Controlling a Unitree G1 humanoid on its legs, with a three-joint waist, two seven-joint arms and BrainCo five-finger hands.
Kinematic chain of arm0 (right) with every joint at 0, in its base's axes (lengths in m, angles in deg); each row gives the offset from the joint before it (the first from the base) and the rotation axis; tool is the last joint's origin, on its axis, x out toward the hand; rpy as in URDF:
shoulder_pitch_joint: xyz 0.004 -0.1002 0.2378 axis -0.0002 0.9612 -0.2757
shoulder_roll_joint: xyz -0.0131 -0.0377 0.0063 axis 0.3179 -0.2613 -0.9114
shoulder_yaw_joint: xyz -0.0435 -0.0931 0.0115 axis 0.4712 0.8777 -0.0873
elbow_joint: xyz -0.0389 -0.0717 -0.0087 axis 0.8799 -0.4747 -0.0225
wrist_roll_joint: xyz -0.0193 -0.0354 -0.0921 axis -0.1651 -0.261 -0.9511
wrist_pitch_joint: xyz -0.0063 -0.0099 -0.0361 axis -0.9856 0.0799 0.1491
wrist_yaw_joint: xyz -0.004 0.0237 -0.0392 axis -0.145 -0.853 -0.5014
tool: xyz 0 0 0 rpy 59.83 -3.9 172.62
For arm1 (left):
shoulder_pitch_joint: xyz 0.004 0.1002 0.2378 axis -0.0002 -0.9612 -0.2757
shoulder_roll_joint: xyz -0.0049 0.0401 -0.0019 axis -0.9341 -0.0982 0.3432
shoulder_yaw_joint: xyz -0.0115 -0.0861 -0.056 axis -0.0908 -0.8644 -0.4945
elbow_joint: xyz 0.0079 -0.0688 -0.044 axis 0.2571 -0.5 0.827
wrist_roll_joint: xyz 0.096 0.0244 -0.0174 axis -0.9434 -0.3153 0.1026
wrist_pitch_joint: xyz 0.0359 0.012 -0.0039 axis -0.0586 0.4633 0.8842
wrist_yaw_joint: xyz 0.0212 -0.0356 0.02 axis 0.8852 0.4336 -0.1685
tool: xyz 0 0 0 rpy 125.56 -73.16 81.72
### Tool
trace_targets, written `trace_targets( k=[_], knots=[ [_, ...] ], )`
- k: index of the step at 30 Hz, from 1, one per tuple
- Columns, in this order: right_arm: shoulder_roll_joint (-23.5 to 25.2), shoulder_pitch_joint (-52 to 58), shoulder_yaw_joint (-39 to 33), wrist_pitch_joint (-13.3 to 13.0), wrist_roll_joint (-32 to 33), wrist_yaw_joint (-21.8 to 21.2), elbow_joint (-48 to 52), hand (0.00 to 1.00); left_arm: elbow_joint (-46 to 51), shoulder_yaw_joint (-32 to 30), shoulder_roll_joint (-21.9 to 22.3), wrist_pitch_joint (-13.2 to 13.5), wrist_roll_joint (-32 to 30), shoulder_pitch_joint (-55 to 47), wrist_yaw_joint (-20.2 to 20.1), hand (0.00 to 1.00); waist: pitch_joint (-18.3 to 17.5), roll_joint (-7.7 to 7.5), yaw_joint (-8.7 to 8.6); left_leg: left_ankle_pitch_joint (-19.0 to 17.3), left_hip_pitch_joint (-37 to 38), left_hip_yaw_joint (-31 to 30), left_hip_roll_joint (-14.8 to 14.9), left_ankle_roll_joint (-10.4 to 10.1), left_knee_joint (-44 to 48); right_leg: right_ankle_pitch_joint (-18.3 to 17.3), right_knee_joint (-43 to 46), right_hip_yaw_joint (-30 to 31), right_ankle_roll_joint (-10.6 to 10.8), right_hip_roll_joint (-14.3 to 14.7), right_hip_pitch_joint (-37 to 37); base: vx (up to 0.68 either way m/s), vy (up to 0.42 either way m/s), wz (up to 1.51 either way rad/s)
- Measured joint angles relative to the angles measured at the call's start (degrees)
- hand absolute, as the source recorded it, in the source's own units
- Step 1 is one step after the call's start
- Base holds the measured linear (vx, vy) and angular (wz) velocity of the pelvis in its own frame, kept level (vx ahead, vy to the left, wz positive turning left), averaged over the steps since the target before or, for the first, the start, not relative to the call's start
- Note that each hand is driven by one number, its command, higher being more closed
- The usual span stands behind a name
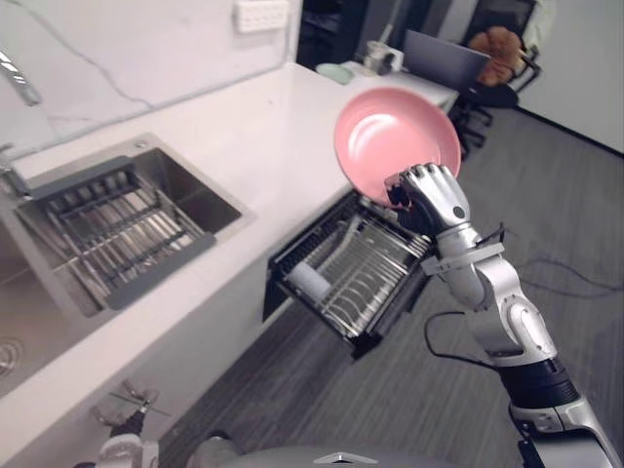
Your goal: Walk over to the sink, pick up the cup, carry it to the dishwasher, place the cup inside the dishwasher, then close the dishwasher door
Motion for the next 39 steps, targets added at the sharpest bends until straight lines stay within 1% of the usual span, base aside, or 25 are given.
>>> trace_targets(
  k=[1,2,3,4,6,7,8,10,14,17,20,21,22,24,25,26,27,28,30,31,32,34,36,37,39],
  knots=[
    [-1.0,0.5,-0.1,0.1,0.9,-0.4,0.0,1.0,0.0,0.1,0.4,0.1,0.0,0.4,-1.2,0.0,0.6,0.66,-0.02,0.9,0.1,0.5,0.0,-0.1,-0.3,-0.4,-1.6,-0.2,0.8,0.7,0.2,-0.21,-0.162,-0.33],
    [-2.4,1.5,-0.8,0.1,1.7,-0.6,0.0,1.0,0.8,0.1,1.4,0.3,-0.1,0.9,-2.4,0.0,0.9,1.6,-0.44,2.0,0.0,1.0,0.0,-0.1,-0.9,-0.3,-2.6,0.2,2.9,1.1,0.2,-0.23,-0.108,-0.24],
    [-3.0,2.6,-1.7,0.0,2.2,-0.9,0.0,1.0,1.0,0.2,1.8,0.9,-0.1,1.0,-3.3,0.0,1.0,2.08,-0.72,3.0,-0.1,1.3,-0.1,-0.1,-1.9,-0.4,-3.5,0.5,4.7,1.3,0.2,-0.21,-0.083,-0.19],
    [-3.3,3.4,-2.7,0.1,3.2,-1.4,-0.1,1.0,1.0,0.2,1.9,1.2,-0.1,1.2,-3.8,0.0,1.0,2.21,-0.86,3.7,-0.2,1.7,-0.2,-0.5,-2.9,-0.5,-4.4,0.6,6.2,1.7,0.2,-0.25,-0.071,-0.16],
    [-3.3,4.7,-4.9,-0.4,3.9,-1.5,-0.8,1.0,0.9,0.1,1.9,1.1,-0.1,2.0,-4.3,0.0,1.6,2.04,-1.5,6.9,-0.2,1.9,-1.1,-0.3,-6.1,-1.5,-6.7,0.4,9.6,2.4,0.1,-0.24,-0.057,-0.09],
    [-3.3,5.1,-5.4,-0.5,4.0,-1.5,-1.1,1.0,1.0,0.2,2.1,1.1,-0.1,2.0,-4.4,0.0,1.7,2.26,-1.6,7.7,0.0,1.8,-1.0,-0.5,-7.1,-1.5,-6.7,0.3,9.3,2.8,0.0,-0.22,-0.028,0.01],
    [-3.3,6.0,-6.3,-0.9,4.2,-1.7,-1.6,1.0,1.0,0.1,2.4,1.0,-0.1,2.0,-4.7,0.0,1.7,2.6,-1.65,9.7,0.3,1.8,-1.1,-0.4,-9.5,-1.9,-6.9,0.3,8.7,3.5,-0.5,-0.22,-0.007,0.03],
    [-3.2,6.7,-6.9,-1.2,4.3,-2.0,-1.5,1.0,0.9,0.0,2.3,0.9,-0.1,1.3,-5.5,0.0,1.8,2.86,-1.72,11.7,0.5,1.7,-1.0,-0.4,-12.3,-2.4,-6.8,0.2,8.6,4.5,-1.3,-0.17,0.01,0.03],
    [-2.9,6.7,-6.9,-1.7,4.3,-3.4,-1.5,1.0,0.9,-0.2,2.2,0.4,-0.1,0.6,-5.5,0.0,1.9,2.74,-1.56,12.2,-1.2,1.4,-1.2,-0.1,-12.4,-1.6,-7.2,-0.2,8.8,4.5,-2.4,-0.07,0.05,0.1],
    [-1.8,6.6,-6.8,-2.1,4.3,-4.0,-2.6,1.0,0.8,-0.3,1.8,0.4,-0.1,0.9,-6.1,0.0,1.9,2.8,-1.57,12.1,-3.3,0.4,-2.0,1.1,-12.3,-0.1,-8.2,-1.0,9.4,4.3,-3.3,0.0,0.075,0.16],
    [-1.8,3.1,-6.5,-2.4,4.1,-4.1,-9.1,1.0,0.7,-0.3,1.6,0.4,-0.1,1.7,-7.2,0.0,3.2,3.29,-1.31,11.9,-5.9,0.1,-2.3,2.5,-11.4,1.5,-8.2,-1.2,9.1,4.1,-5.2,0.0,0.069,0.06],
    [-1.8,0.4,-6.4,-2.1,4.1,-4.0,-11.8,1.0,0.7,-0.2,1.6,0.4,0.0,2.7,-7.4,0.0,4.6,3.79,-1.29,11.7,-7.0,0.0,-2.2,3.0,-10.6,1.8,-8.1,-1.2,9.0,3.9,-6.0,-0.04,0.069,0.05],
    [-2.1,-2.2,-6.2,-1.6,3.8,-3.8,-14.2,1.0,0.7,-0.1,1.6,0.4,0.1,3.7,-7.9,0.0,5.9,4.46,-1.26,11.5,-8.2,-0.3,-2.1,3.0,-10.1,1.9,-7.8,-1.3,8.9,3.6,-7.1,-0.05,0.073,0.04],
    [-2.2,-6.1,-5.7,-0.7,3.6,-3.2,-17.8,1.0,0.6,0.0,1.5,0.7,0.4,5.4,-8.0,0.0,7.9,5.31,-1.12,11.4,-10.0,-0.4,-2.2,3.2,-10.3,2.1,-7.6,-1.2,8.6,3.5,-9.1,-0.08,0.091,0.0],
    [-2.3,-8.8,-4.5,0.3,3.6,-2.3,-20.3,1.0,0.5,0.1,1.4,1.0,1.2,6.6,-8.0,0.0,9.3,5.71,-0.95,11.5,-11.5,-0.7,-2.3,3.2,-10.3,2.4,-7.6,-1.2,8.2,3.5,-10.5,-0.08,0.094,-0.01],
    [-2.3,-10.0,-4.1,0.4,3.6,-1.9,-21.7,1.0,0.5,0.1,1.3,1.0,1.2,7.3,-8.1,0.0,10.1,5.96,-0.84,11.6,-12.1,-1.1,-2.3,3.2,-10.3,2.5,-7.6,-1.2,8.1,3.5,-11.2,-0.08,0.087,0.02],
    [-2.3,-12.2,-3.7,1.2,3.6,-1.2,-23.6,1.0,0.4,0.3,1.2,1.1,1.6,8.9,-8.0,0.0,11.8,6.44,-0.43,11.8,-13.6,-1.8,-2.5,3.2,-10.3,2.8,-7.4,-1.3,7.9,3.4,-12.5,-0.05,0.056,0.04],
    [-2.3,-13.4,-3.6,1.6,3.6,-1.2,-24.5,1.0,0.4,0.4,1.1,1.1,1.9,9.6,-8.0,0.0,12.6,6.63,-0.25,12.0,-14.3,-2.1,-2.6,3.4,-10.3,2.9,-7.3,-1.3,7.8,3.4,-13.1,-0.06,0.071,0.07],
    [-3.7,-18.7,-1.6,3.1,3.7,-0.3,-28.5,1.0,0.4,1.2,1.0,1.2,3.5,12.3,-8.1,0.0,15.9,7.6,0.35,13.0,-16.4,-3.2,-2.9,4.9,-10.3,3.2,-6.5,-1.5,7.8,3.0,-15.2,-0.03,0.069,0.06],
    [-4.0,-20.1,-1.3,3.4,3.7,-0.3,-29.4,1.0,0.4,1.3,1.0,1.2,3.8,13.0,-8.1,0.0,16.8,7.73,0.57,13.1,-16.7,-3.6,-3.1,5.1,-10.3,3.2,-6.3,-1.5,7.8,2.9,-15.7,-0.02,0.065,0.06],
    [-4.7,-23.0,-0.7,3.8,3.7,0.0,-31.1,1.0,0.4,1.9,0.9,1.1,4.5,14.0,-8.1,0.0,18.3,8.25,0.76,13.3,-17.6,-4.9,-3.4,5.4,-10.3,3.4,-5.8,-1.6,8.1,2.5,-16.5,-0.01,0.062,0.06],
    [-6.0,-28.0,0.8,4.0,3.7,0.3,-33.7,1.0,0.7,2.3,0.8,0.9,5.9,15.2,-8.0,0.0,19.9,8.94,1.06,13.5,-19.5,-6.3,-4.0,5.6,-10.3,3.6,-5.3,-1.5,8.4,2.0,-18.4,0.0,0.068,0.03],
    [-7.4,-31.6,2.2,4.2,3.7,0.7,-36.1,1.0,0.7,2.4,0.8,0.8,6.7,16.4,-8.0,0.0,20.5,9.53,1.81,13.5,-21.1,-7.8,-4.4,5.7,-10.2,3.5,-4.4,-1.3,8.4,1.5,-20.4,0.01,0.054,0.01],
    [-8.1,-34.6,3.7,5.0,3.7,0.7,-38.3,1.0,0.6,2.6,0.7,0.9,6.8,17.1,-8.0,0.0,20.9,10.09,2.11,13.5,-22.4,-8.9,-4.9,5.7,-10.2,3.3,-3.9,-1.2,8.5,1.1,-21.6,0.01,0.049,0.06],
    [-9.0,-37.3,5.6,5.3,3.7,0.6,-40.8,1.0,-0.1,2.8,0.6,0.9,7.3,18.3,-8.0,0.0,21.4,10.5,2.61,13.6,-23.2,-9.4,-5.2,5.8,-10.3,3.2,-3.5,-1.2,8.7,0.6,-22.5,0.01,0.052,0.06]
  ],
)
